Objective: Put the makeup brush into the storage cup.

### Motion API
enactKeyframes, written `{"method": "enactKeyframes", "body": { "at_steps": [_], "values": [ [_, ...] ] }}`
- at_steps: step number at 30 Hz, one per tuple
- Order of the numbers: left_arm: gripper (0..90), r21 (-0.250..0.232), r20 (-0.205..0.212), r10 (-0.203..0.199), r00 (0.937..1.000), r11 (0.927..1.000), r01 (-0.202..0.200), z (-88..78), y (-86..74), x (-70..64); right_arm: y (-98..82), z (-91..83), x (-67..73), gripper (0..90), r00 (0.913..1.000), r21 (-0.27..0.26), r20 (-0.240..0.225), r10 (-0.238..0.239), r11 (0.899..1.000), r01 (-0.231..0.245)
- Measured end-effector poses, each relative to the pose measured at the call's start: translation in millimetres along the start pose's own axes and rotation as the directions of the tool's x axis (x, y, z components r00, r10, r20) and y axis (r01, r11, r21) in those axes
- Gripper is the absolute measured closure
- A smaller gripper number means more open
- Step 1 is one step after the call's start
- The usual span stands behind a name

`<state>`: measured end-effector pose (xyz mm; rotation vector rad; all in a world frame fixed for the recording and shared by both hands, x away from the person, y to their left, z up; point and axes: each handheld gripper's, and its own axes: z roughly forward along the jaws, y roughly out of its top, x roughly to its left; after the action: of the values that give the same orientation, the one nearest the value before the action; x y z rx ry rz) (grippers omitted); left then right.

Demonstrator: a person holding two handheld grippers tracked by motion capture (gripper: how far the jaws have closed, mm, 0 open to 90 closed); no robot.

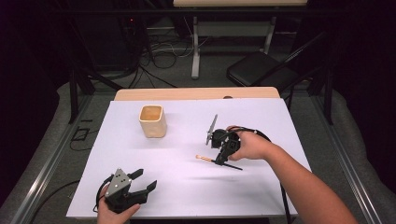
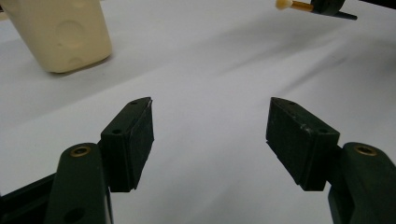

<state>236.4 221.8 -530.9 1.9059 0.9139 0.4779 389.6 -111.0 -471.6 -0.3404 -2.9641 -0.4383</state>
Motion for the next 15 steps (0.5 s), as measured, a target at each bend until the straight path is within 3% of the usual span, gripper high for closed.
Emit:
{"method": "enactKeyframes", "body": {
  "at_steps": [8, 15],
  "values": [
    [32.3, -0.001, 0.0, -0.001, 1.0, 1.0, 0.001, -0.2, -0.1, 0.0, 5.0, -0.6, 5.3, 83.6, 0.9995, -0.079, -0.03, -0.007, 0.997, 0.005],
    [32.3, -0.002, 0.002, 0.0, 1.0, 1.0, 0.0, 0.1, -0.1, 0.0, 7.5, 0.6, 9.6, 83.7, 0.9993, -0.082, -0.034, -0.016, 0.997, 0.013]
  ]
}}
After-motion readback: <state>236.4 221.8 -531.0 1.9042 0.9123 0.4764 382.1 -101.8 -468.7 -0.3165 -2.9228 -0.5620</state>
